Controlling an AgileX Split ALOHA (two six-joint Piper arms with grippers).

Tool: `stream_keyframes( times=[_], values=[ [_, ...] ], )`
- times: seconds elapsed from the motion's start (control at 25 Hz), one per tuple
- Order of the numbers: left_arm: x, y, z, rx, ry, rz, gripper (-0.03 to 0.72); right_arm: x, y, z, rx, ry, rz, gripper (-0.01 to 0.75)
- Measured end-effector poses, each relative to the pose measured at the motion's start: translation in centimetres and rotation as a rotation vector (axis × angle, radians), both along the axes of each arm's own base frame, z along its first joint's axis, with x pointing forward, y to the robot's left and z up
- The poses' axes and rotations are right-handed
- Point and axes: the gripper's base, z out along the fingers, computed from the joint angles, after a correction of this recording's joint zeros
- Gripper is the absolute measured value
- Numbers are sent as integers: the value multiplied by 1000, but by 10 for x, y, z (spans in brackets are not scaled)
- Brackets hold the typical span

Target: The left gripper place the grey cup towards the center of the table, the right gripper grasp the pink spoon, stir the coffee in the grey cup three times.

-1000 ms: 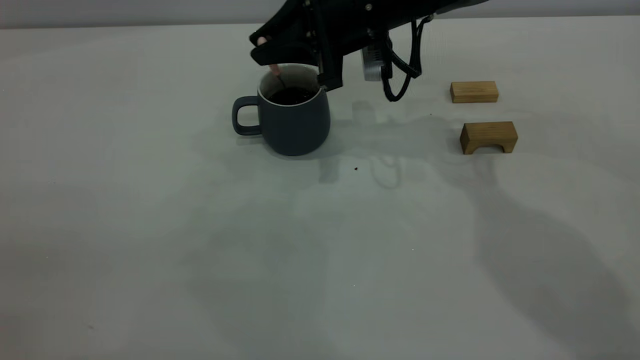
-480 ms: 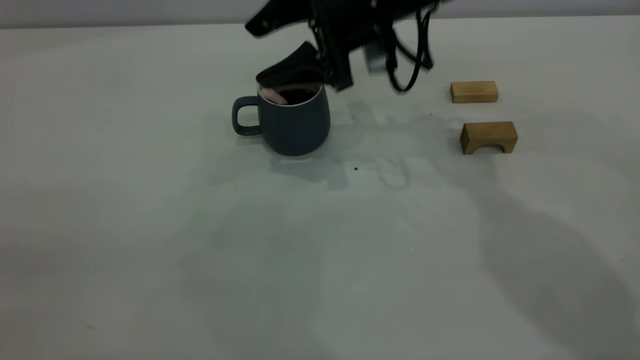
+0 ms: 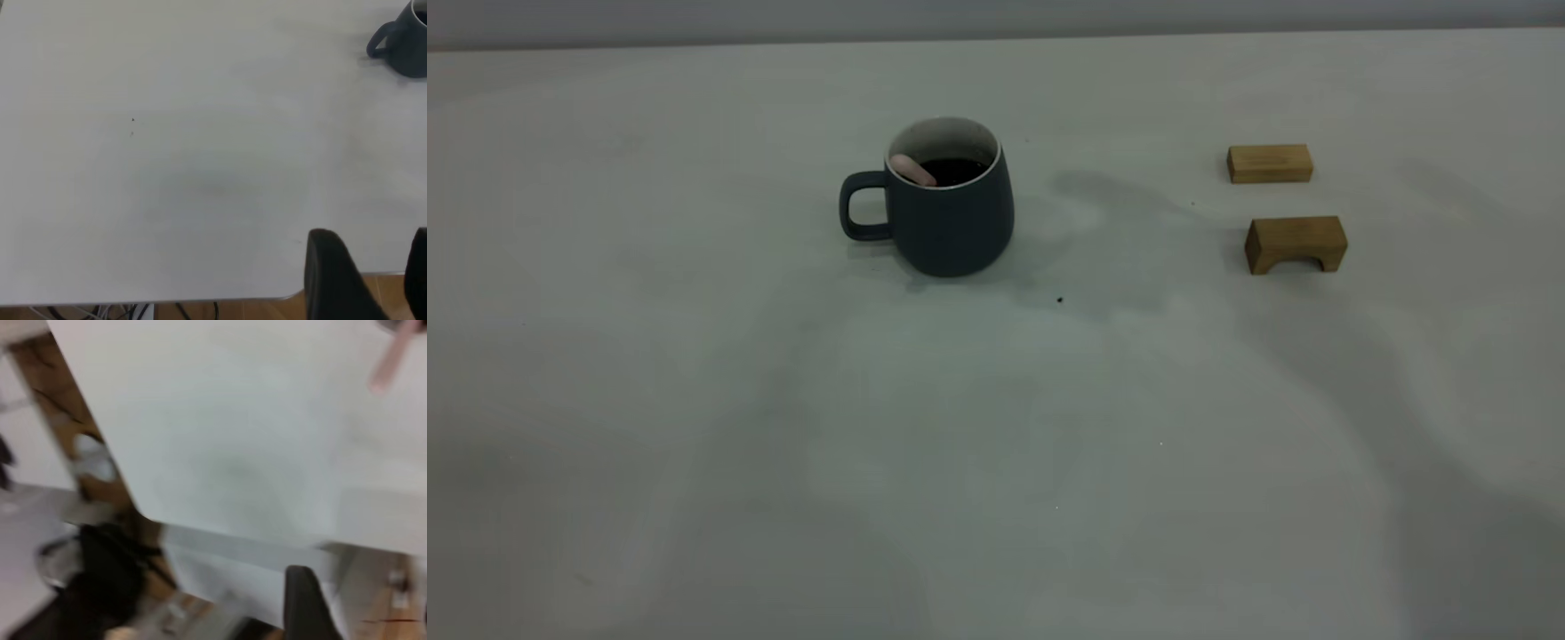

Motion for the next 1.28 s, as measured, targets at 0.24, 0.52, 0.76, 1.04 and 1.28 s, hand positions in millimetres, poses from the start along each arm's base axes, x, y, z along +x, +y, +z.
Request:
stream_keyframes(
  times=[0.24,0.52,0.76,1.04,1.28],
  values=[
    [0,0,0,0,0,0,342,-35,-20,63,-101,-173,151,270],
    [0,0,0,0,0,0,342,-98,-54,123,-233,-497,327,174],
    [0,0,0,0,0,0,342,-190,-99,131,-383,-646,448,174],
    [0,0,0,0,0,0,342,-297,-155,112,-515,-805,385,179],
    [0,0,0,0,0,0,342,-365,-188,89,-685,-933,119,186]
  ],
)
